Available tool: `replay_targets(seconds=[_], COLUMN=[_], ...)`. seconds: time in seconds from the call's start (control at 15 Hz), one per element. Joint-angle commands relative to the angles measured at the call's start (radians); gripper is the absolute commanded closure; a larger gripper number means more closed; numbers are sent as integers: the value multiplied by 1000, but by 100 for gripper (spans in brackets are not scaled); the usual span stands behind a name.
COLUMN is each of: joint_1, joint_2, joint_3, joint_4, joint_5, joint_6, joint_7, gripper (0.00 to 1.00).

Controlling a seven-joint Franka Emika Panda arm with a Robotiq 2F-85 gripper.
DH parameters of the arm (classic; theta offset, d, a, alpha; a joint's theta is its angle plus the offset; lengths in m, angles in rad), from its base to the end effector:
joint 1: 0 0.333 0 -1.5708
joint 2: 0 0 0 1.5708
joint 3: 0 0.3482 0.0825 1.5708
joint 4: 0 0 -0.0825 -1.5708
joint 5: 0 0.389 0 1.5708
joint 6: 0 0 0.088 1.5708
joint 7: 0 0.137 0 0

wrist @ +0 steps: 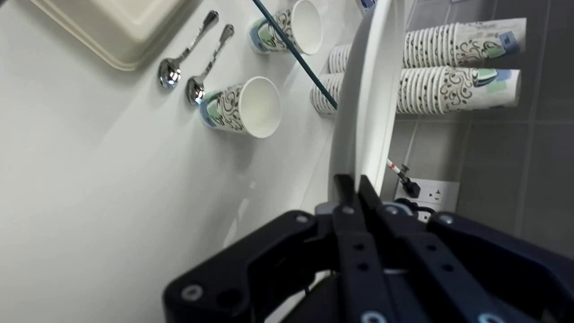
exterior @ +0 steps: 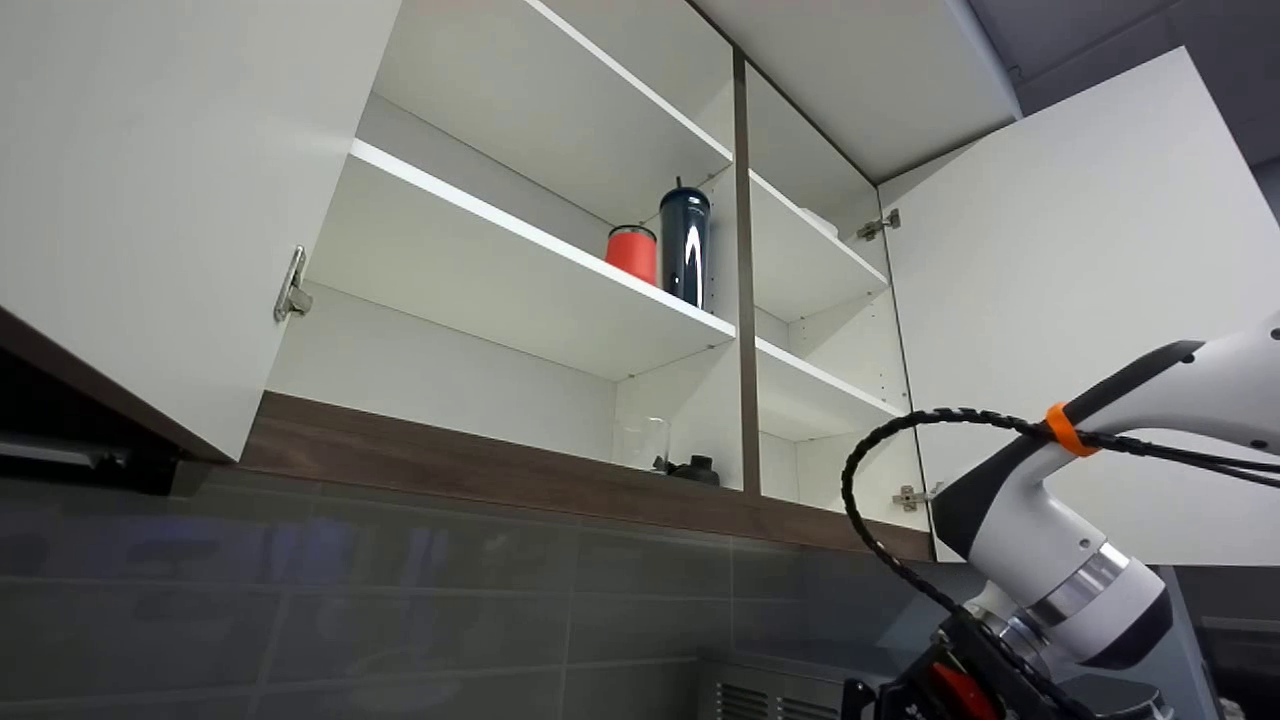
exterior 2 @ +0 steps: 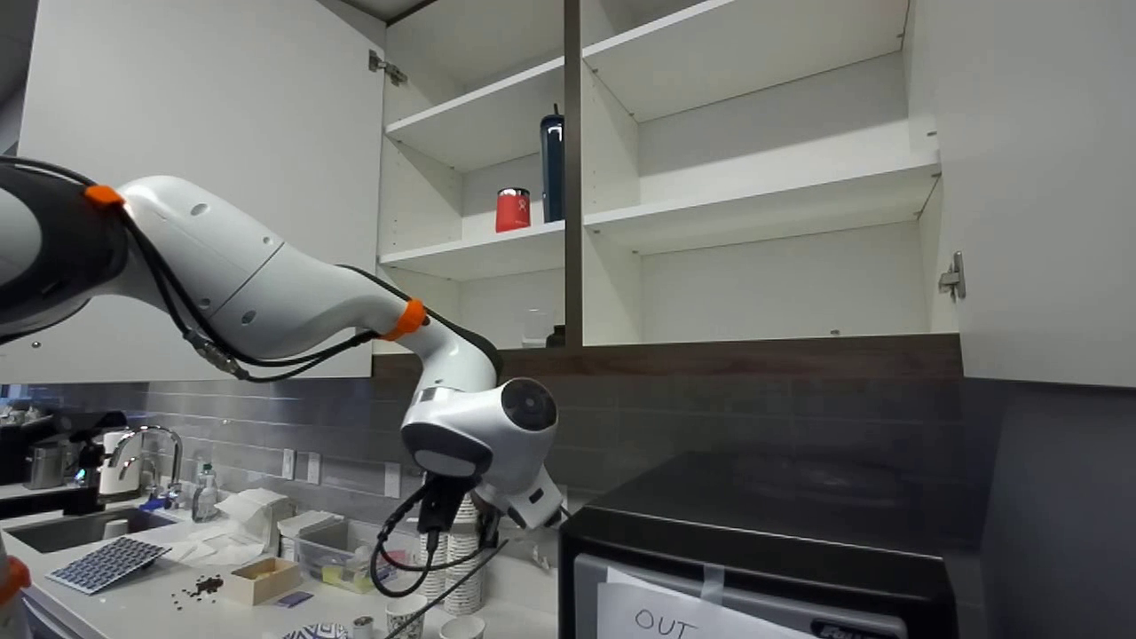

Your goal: Remove the white plates from the cabinet on the left and put them on the counter.

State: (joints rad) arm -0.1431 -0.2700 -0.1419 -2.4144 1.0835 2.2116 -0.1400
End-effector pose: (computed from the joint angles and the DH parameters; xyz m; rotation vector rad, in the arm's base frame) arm 0.4664 -0.0858 0.4442 -2.0645 0.8848 -0.2830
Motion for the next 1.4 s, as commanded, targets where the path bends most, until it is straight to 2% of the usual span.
replay_targets(seconds=[0.0,0.27,0.33,0.47,0.67,0.93,1.33], joint_1=[1,2,2,8,25,58,68], joint_2=[0,-2,-2,15,29,40,74], joint_3=[0,1,1,19,40,37,59], joint_4=[-11,-29,-29,-37,-67,-108,-133], joint_5=[41,87,88,89,117,242,422], joint_6=[26,47,47,111,240,356,523], joint_7=[-38,-85,-85,-114,-237,-411,-581], gripper=[96,96,99,99,99,99,99])
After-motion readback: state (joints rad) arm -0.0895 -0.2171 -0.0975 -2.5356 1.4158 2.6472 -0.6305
